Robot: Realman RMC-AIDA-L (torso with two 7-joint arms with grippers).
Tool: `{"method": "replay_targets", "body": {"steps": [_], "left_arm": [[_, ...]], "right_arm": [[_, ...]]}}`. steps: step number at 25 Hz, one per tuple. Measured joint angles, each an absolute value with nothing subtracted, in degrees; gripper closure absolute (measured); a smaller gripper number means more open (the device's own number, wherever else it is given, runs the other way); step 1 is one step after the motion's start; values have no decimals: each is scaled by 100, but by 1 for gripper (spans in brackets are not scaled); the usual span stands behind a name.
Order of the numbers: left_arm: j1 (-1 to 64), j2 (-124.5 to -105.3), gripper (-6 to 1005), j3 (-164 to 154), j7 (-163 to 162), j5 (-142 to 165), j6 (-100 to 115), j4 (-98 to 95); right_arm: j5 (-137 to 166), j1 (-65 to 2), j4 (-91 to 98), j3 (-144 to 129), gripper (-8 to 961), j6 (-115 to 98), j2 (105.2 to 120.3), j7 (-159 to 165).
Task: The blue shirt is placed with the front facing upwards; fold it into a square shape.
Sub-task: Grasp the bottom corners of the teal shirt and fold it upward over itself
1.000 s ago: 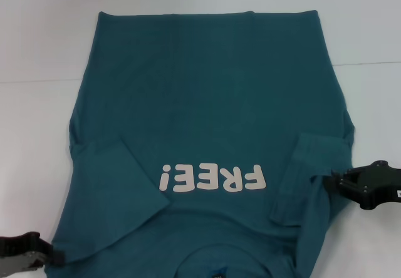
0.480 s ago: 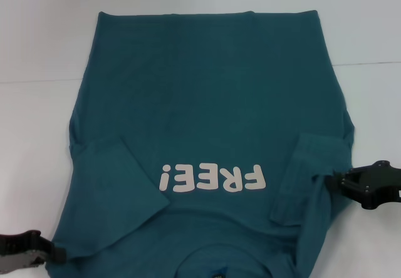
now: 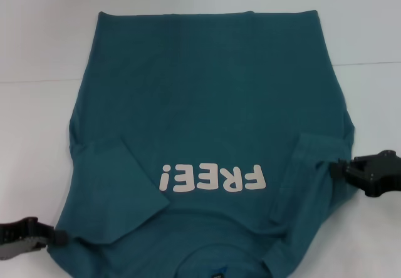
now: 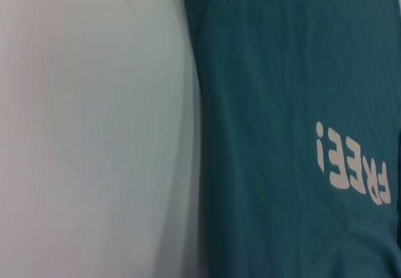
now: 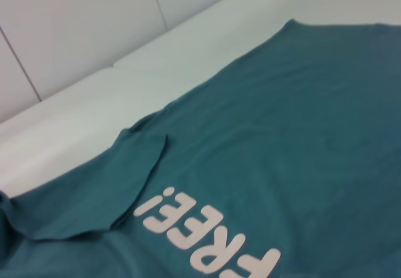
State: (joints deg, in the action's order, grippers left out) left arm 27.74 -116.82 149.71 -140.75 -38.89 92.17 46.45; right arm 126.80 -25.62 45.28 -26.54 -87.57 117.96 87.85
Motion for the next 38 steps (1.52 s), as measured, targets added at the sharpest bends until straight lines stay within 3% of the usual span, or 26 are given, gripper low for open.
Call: {"method": "replay_targets", "body": {"steps": [17,26,38], "left_arm": [[2830,-11871,963,15299,-13026,-4793,8842,4567],[2863,-11877,964,15284,-12522,-4921,8864,4488],[2313,-11927,964,15334,-11703,-5572,9356,4521]], "right_arm": [[12146,-2613,4490,-2607,915,-8268,11874,8781],[12090,-2562,4490,-2598,916,-8282,11900,8782],[11976,-2254,4547,-2542,915,-8588,11853,8703]]}}
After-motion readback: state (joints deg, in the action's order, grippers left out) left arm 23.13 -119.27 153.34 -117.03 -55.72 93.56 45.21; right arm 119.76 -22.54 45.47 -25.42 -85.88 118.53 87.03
